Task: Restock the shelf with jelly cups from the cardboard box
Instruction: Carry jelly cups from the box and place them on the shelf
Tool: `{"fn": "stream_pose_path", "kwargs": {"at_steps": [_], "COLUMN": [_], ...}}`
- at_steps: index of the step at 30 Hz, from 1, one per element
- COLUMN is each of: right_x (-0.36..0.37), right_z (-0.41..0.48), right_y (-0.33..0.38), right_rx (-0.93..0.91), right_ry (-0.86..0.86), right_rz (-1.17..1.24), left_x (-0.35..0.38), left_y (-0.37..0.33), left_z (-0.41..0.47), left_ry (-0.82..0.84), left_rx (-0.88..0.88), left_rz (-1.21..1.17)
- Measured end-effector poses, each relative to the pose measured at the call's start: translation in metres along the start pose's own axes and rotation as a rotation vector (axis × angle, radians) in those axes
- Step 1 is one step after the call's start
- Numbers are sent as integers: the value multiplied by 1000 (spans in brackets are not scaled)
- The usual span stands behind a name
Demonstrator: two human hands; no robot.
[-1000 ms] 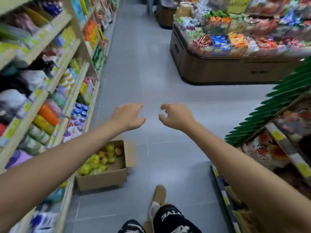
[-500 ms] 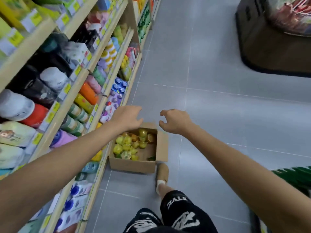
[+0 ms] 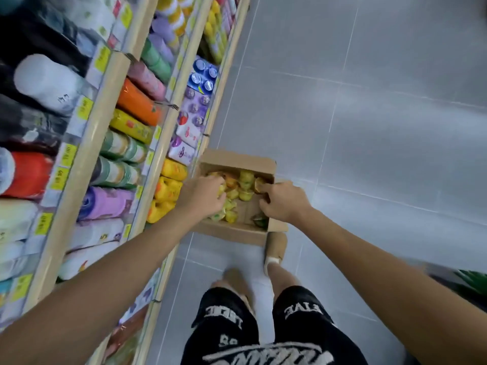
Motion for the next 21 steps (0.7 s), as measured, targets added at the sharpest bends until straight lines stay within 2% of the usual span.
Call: {"fn": "stream_pose_path", "kwargs": {"at_steps": [7,11,21], "right_x": [105,168,330], "right_z": [66,112,260], "right_y": [-5,-7,-31], "right_rx": [79,161,426], "right_ry": [126,138,119], "right_rz": [84,115,275], "left_x": [119,196,375], "left_y": [45,69,115], "left_z": [47,89,204], "left_ry": [157,237,350], "left_rx": [-50,-21,90], "left_rz": [-85,-171,-25]}}
Point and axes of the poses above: each hand's wrist, its own z-axis towards the middle knuckle, its own x-axis out of the palm, y = z × x, the point moved 2 cm from there along z, towards the middle knuckle, and after that the axes turned 2 degrees about x, right-handed, at the moved point
